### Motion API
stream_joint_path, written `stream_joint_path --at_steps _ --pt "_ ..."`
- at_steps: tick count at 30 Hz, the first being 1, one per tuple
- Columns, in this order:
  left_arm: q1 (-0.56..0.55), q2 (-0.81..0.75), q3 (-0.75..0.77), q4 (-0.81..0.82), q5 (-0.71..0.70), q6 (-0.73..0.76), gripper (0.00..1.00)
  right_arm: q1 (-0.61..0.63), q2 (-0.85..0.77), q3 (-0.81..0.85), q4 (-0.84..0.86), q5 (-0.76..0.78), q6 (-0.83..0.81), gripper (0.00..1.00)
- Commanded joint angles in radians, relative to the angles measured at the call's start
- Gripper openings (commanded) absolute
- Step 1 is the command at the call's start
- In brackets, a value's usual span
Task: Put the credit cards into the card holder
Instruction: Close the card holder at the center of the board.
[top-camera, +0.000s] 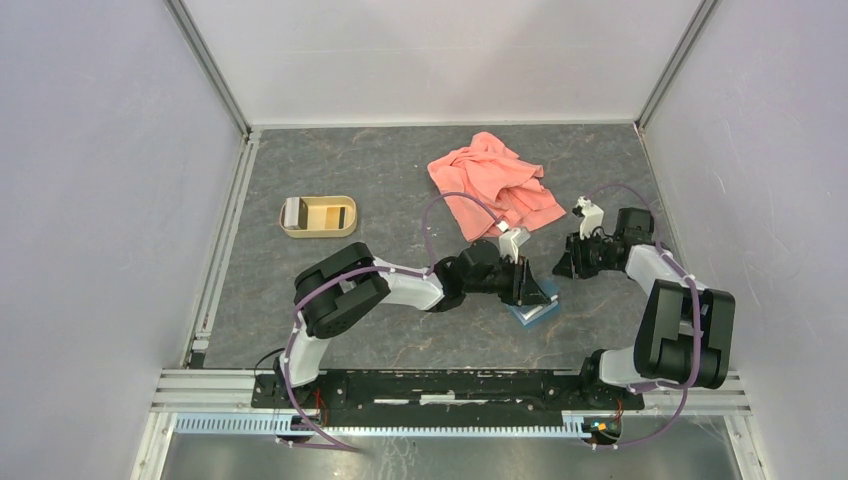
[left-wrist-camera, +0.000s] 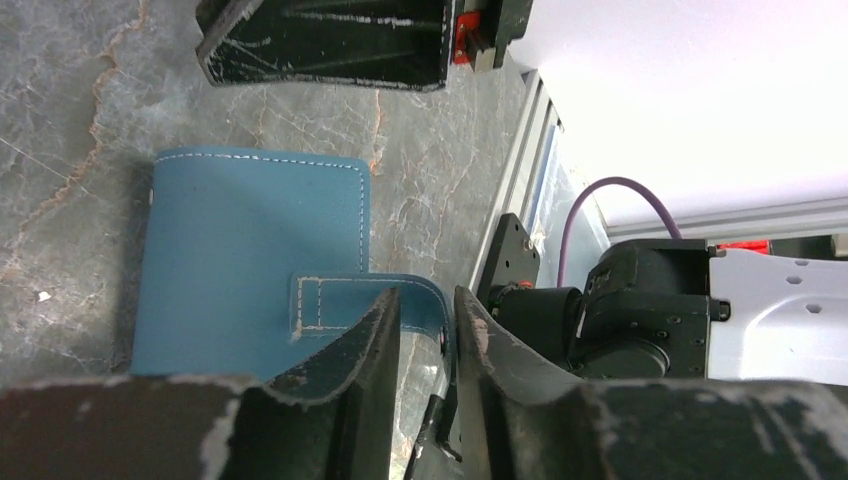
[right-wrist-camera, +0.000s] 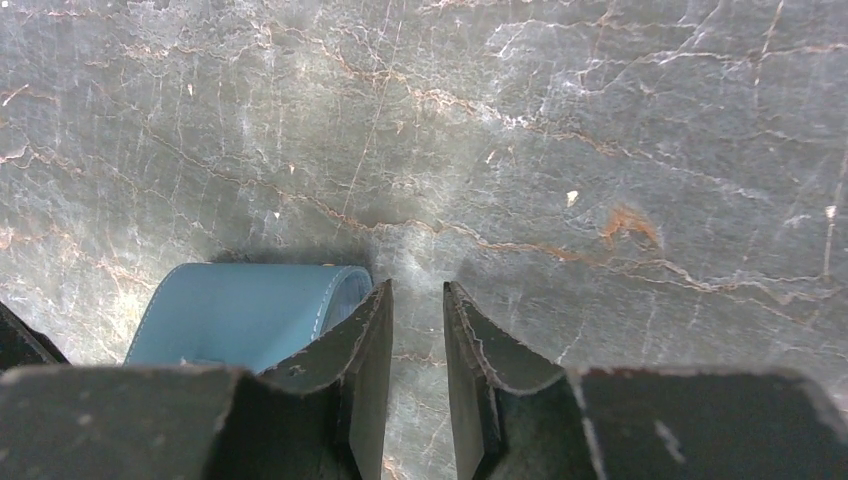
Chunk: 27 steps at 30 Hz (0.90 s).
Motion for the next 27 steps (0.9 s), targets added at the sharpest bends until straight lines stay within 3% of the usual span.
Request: stream_joint_path --at_steps 1,5,12,22,27 --pt "-0.003 -0.002 0.041 -0.005 0.085 0.021 0.37 -0.011 -0.039 0.017 0.01 -0.011 -0.034 0.32" --pt "-0.009 0.01 0.079 -0.033 0.188 0.034 0.47 -0.015 -0.05 0.023 -0.001 -0.023 -0.059 0.32" --pt "-0.014 -0.041 0.064 -0.064 0.248 0.083 0.63 -0.018 -0.081 0.024 -0.007 -0.047 -0.092 0.33" --pt "-0.008 -0.213 0.017 -0.11 0.293 0.195 0.68 -0.004 -0.117 0.023 -0.089 -0.32 -0.257 0.35" --pt "0.045 -0.31 -0.058 -0.152 0.216 0.267 0.68 0.065 -0.039 0.074 -0.209 -0.342 -0.363 0.35"
